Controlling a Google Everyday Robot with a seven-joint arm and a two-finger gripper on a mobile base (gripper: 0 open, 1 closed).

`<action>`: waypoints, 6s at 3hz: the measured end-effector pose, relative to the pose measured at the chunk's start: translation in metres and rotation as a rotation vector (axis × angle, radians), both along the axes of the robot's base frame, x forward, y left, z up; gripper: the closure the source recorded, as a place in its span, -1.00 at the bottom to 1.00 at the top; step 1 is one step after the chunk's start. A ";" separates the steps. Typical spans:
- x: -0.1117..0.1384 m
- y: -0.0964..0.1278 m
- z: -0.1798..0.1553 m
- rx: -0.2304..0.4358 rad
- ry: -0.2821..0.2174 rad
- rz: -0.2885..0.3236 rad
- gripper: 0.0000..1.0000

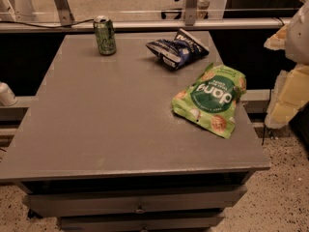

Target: Pick green can

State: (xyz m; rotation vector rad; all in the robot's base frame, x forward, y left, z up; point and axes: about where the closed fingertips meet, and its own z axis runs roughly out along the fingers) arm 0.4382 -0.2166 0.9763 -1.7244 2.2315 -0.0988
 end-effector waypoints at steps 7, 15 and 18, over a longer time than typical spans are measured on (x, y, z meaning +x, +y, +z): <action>0.195 0.157 -0.047 0.529 -0.091 0.006 -1.00; 0.400 0.377 -0.065 0.830 -0.216 0.058 -0.66; 0.386 0.374 -0.050 0.891 -0.188 0.056 0.74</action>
Offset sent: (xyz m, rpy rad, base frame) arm 0.0750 0.0108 -0.0417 0.2871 -0.0166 -0.1089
